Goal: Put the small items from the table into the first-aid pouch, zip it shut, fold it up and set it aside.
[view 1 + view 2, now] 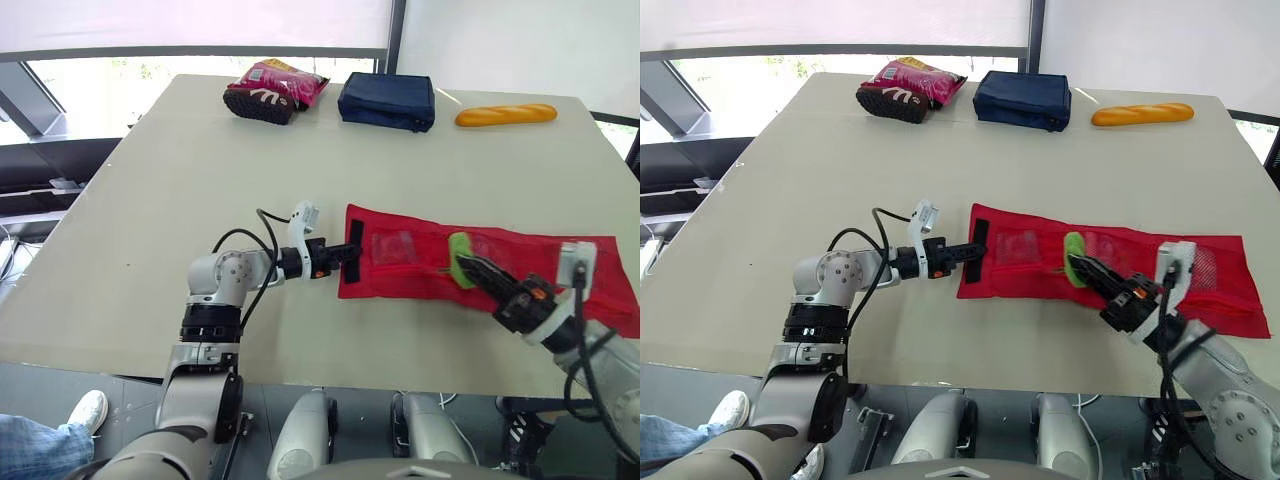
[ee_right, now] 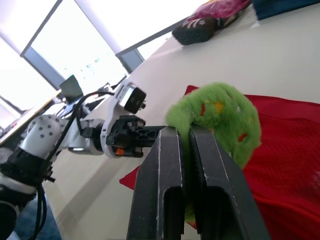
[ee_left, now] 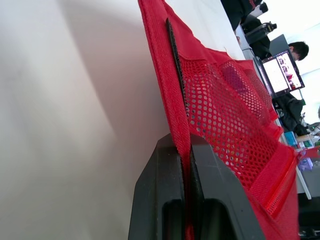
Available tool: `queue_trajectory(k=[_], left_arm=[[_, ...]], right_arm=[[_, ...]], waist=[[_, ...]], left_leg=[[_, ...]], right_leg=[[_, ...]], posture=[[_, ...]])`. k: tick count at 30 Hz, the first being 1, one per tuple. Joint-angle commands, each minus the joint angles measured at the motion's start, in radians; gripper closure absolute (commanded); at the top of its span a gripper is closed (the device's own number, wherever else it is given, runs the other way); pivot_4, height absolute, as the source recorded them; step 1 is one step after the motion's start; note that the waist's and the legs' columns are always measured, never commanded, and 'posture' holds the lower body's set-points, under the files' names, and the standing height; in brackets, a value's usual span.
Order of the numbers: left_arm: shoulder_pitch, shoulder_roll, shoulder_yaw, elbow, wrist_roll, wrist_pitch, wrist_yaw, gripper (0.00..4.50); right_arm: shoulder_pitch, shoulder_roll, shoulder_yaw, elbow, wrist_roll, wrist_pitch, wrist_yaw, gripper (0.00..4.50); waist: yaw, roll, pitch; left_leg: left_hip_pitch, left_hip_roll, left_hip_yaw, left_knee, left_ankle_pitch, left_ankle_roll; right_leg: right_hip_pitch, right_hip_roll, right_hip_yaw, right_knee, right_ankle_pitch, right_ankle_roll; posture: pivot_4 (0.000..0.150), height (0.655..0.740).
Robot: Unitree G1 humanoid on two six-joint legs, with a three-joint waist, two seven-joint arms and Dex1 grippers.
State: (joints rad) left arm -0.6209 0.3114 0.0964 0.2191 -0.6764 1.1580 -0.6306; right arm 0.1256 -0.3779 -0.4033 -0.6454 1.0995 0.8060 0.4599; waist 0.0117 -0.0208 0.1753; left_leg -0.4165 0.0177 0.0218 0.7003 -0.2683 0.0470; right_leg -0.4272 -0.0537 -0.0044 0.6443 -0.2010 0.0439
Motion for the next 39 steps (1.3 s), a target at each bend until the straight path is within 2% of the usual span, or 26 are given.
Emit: queue_trajectory(k=[1, 7, 16, 26, 38, 39], left_arm=[[-0.01, 0.034, 0.007, -0.002, 0.018, -0.026, -0.012, 4.5], [-0.007, 0.082, -0.013, -0.009, 0.033, -0.052, -0.058, 4.5], [-0.02, 0.209, -0.062, 0.06, 0.114, -0.164, -0.168, 4.5], [-0.089, 0.289, -0.054, 0.222, 0.205, -0.278, -0.231, 4.5], [-0.134, 0.297, -0.047, 0.292, 0.236, -0.309, -0.229, 4.5], [-0.135, 0.297, -0.046, 0.295, 0.239, -0.311, -0.228, 4.5]], right_arm=[[0.069, -0.007, -0.119, 0.007, 0.069, -0.072, -0.014, 4.4], [0.191, -0.074, -0.268, 0.099, 0.05, -0.136, 0.014, 4.4], [0.226, -0.147, -0.422, 0.288, 0.024, -0.201, 0.014, 4.4], [0.158, -0.183, -0.471, 0.46, -0.108, -0.245, -0.132, 4.4], [0.102, -0.176, -0.479, 0.527, -0.235, -0.287, -0.216, 4.4], [0.102, -0.175, -0.477, 0.525, -0.231, -0.285, -0.206, 4.12]], waist=[[0.003, 0.0, 0.0], [0.001, 0.001, 0.0], [-0.001, 0.001, 0.001], [0.001, 0.002, 0.001], [0.001, 0.003, 0.001], [0.001, 0.003, 0.001]], left_leg=[[0.0, 0.0, 0.0, 0.0, 0.0, 0.0], [0.0, 0.0, 0.0, 0.0, 0.0, 0.0], [0.0, 0.001, 0.001, -0.001, 0.0, 0.0], [-0.001, 0.001, 0.003, -0.001, 0.0, 0.0], [-0.001, 0.001, 0.003, -0.002, 0.0, 0.0], [-0.001, 0.001, 0.003, -0.002, 0.0, 0.0]], right_leg=[[0.0, 0.0, 0.0, 0.0, 0.0, 0.0], [0.0, 0.0, 0.001, 0.0, -0.002, 0.002], [-0.001, 0.001, 0.001, 0.0, -0.002, 0.002], [-0.003, 0.0, 0.002, 0.0, -0.002, 0.002], [-0.003, 0.001, 0.002, 0.0, -0.002, 0.002], [-0.003, 0.0, 0.002, 0.0, -0.002, 0.003]], posture=[[0.15, 0.7164], [0.15, 0.7164], [0.15, 0.7164], [0.15, 0.7164], [0.15, 0.7164], [0.15, 0.7164]])
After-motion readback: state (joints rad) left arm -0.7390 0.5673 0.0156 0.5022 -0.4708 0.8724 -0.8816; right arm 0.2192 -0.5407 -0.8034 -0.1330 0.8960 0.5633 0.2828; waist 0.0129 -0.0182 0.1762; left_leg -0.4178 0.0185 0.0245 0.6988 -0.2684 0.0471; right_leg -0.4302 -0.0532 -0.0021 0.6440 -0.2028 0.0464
